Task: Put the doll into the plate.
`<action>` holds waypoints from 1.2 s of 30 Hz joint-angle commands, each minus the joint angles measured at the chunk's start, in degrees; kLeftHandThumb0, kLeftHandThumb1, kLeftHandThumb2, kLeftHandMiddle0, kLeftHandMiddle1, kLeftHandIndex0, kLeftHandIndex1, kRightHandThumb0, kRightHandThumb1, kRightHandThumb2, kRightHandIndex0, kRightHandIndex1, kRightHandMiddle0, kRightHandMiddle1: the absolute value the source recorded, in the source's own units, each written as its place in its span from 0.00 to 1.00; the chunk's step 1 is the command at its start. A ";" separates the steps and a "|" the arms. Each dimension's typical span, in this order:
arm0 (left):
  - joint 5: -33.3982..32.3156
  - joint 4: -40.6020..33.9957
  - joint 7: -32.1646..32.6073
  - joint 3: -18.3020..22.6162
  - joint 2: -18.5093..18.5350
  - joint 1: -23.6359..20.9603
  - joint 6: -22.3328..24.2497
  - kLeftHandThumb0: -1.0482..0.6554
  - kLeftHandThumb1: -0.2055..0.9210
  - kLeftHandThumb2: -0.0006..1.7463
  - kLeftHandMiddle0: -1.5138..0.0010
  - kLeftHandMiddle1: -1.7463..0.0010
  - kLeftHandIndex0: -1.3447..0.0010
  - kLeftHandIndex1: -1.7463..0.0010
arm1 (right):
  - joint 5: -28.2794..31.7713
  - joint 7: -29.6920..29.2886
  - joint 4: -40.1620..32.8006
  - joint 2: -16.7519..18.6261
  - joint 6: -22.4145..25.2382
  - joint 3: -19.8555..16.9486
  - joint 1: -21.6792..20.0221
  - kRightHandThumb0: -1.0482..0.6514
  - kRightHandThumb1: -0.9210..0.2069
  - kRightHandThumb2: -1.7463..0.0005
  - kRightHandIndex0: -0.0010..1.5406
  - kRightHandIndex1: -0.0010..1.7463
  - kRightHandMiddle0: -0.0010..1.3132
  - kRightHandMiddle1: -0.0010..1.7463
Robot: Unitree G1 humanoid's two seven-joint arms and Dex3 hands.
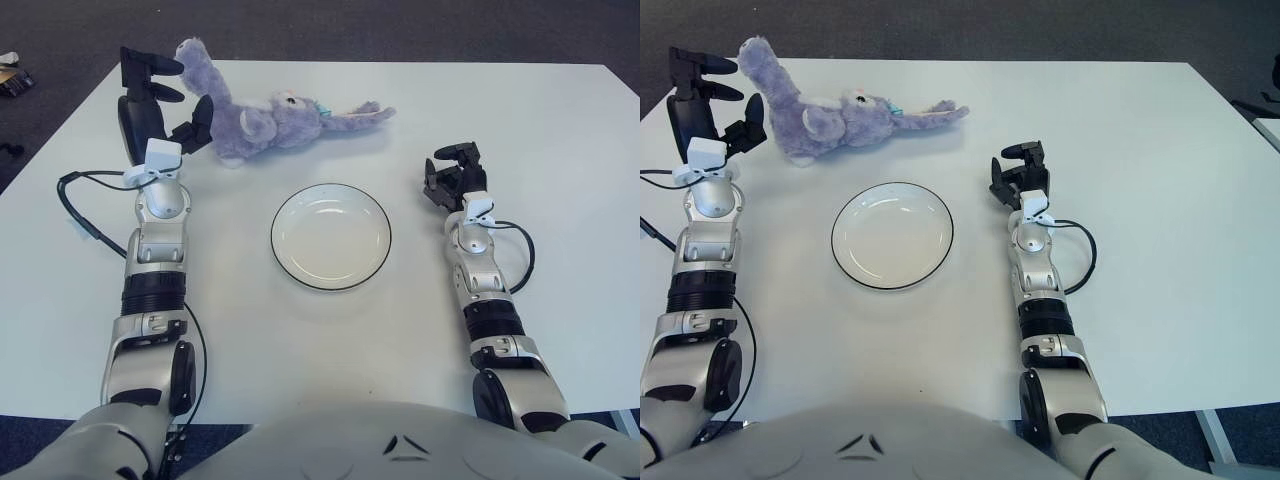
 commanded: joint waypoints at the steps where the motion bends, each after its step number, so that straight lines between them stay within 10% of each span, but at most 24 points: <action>1: -1.42 -2.36 -0.74 0.00 -1.03 -0.16 4.30 0.61 0.99 0.25 0.75 0.11 0.90 0.07 | -0.42 0.02 2.37 0.68 1.43 0.61 1.64 0.61 0.20 0.54 0.29 0.93 0.11 0.97; 9: -2.88 -3.66 0.60 0.41 -2.18 -1.52 8.89 0.35 0.65 0.49 0.88 0.23 0.99 0.24 | -0.53 -0.05 2.24 0.67 1.71 0.78 1.68 0.61 0.20 0.53 0.30 0.92 0.11 0.97; 36: -6.89 -11.12 -5.54 -1.74 -3.38 -6.10 28.90 0.25 0.85 0.33 1.00 0.50 1.00 0.66 | -0.33 0.51 2.79 0.25 1.38 1.03 1.50 0.61 0.20 0.53 0.29 0.93 0.10 0.98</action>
